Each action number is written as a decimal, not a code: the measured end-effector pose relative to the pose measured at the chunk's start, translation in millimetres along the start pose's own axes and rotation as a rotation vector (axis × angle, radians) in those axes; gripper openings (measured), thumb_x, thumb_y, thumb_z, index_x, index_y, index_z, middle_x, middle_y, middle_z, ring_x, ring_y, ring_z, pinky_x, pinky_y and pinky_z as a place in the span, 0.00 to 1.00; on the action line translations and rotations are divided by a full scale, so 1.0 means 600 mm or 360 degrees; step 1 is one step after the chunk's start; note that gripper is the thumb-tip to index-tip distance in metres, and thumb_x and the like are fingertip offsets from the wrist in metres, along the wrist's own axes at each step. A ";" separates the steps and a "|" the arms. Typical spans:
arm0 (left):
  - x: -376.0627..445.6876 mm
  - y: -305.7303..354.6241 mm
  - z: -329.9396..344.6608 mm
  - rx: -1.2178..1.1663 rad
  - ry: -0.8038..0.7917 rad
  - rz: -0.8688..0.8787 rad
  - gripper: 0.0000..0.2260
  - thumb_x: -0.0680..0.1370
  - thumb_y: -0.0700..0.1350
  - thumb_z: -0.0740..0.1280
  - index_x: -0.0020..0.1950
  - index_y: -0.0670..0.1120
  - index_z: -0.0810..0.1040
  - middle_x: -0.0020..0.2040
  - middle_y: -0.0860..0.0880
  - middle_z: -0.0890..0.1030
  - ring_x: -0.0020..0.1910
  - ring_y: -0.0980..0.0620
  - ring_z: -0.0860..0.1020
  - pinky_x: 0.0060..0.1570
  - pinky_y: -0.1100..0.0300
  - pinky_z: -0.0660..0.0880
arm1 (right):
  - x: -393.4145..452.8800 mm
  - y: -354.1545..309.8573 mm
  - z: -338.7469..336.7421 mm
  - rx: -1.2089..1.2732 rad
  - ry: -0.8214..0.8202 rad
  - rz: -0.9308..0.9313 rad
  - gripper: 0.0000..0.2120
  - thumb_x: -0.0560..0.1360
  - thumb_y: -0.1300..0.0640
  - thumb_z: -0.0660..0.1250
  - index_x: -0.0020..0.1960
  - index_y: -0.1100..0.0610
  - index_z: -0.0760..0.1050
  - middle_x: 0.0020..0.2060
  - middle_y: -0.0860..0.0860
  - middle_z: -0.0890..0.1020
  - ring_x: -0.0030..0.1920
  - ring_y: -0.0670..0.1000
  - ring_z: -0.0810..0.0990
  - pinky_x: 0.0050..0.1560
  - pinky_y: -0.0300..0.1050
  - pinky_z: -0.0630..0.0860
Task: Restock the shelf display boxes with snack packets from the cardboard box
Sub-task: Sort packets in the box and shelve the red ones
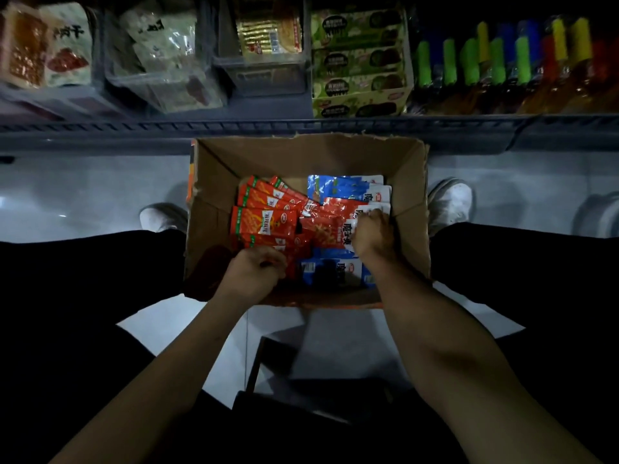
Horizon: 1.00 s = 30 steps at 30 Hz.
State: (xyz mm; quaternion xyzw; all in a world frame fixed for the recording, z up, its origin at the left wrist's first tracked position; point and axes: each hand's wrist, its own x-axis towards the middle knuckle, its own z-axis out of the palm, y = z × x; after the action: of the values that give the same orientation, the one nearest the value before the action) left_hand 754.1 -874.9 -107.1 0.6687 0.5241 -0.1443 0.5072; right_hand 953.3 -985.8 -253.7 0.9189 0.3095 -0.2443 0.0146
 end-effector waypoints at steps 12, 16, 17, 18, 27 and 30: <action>0.002 -0.002 0.006 0.0058 0.0012 -0.0015 0.11 0.78 0.42 0.66 0.38 0.55 0.78 0.46 0.47 0.82 0.49 0.45 0.80 0.53 0.53 0.78 | -0.015 0.000 0.001 0.0387 -0.0135 0.0482 0.18 0.72 0.56 0.74 0.60 0.59 0.76 0.59 0.59 0.76 0.57 0.58 0.78 0.53 0.53 0.79; 0.006 -0.003 0.009 0.0084 -0.0005 -0.0011 0.11 0.78 0.42 0.66 0.39 0.56 0.78 0.50 0.45 0.82 0.51 0.43 0.80 0.55 0.50 0.78 | -0.014 -0.007 -0.002 0.0831 -0.0076 0.0684 0.27 0.68 0.50 0.76 0.62 0.57 0.70 0.58 0.57 0.78 0.57 0.59 0.79 0.52 0.56 0.80; 0.007 -0.004 0.010 0.0096 -0.0012 -0.0020 0.10 0.78 0.43 0.66 0.39 0.57 0.78 0.51 0.45 0.81 0.52 0.43 0.80 0.55 0.50 0.78 | -0.014 -0.010 -0.001 0.0897 -0.0102 0.0713 0.29 0.67 0.51 0.77 0.62 0.57 0.69 0.58 0.56 0.78 0.56 0.59 0.79 0.51 0.55 0.80; 0.009 -0.006 0.012 0.0107 -0.0014 -0.0021 0.10 0.78 0.44 0.66 0.39 0.57 0.77 0.52 0.45 0.81 0.52 0.43 0.80 0.55 0.50 0.78 | -0.013 -0.013 0.000 0.0902 -0.0131 0.0713 0.30 0.66 0.51 0.78 0.62 0.58 0.69 0.58 0.57 0.79 0.56 0.59 0.79 0.51 0.55 0.80; 0.020 0.000 0.006 -0.0027 0.0009 0.0020 0.08 0.77 0.45 0.68 0.40 0.55 0.80 0.54 0.46 0.81 0.55 0.42 0.78 0.57 0.47 0.77 | -0.013 -0.015 -0.048 0.1307 -0.0183 0.0423 0.14 0.75 0.60 0.70 0.60 0.60 0.77 0.55 0.55 0.81 0.55 0.55 0.79 0.49 0.43 0.76; 0.027 0.009 0.000 -0.0120 0.0079 0.0010 0.08 0.77 0.43 0.67 0.40 0.54 0.81 0.50 0.48 0.82 0.54 0.43 0.79 0.57 0.47 0.77 | -0.020 -0.006 -0.096 0.1441 -0.0135 0.0378 0.09 0.76 0.65 0.65 0.54 0.58 0.77 0.53 0.55 0.82 0.51 0.54 0.80 0.47 0.42 0.75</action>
State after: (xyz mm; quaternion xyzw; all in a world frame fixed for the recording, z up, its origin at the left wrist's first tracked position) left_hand 765.1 -865.6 -115.9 0.6540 0.5395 -0.1063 0.5195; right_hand 968.2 -979.2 -197.3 0.8511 0.0636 -0.3886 -0.3473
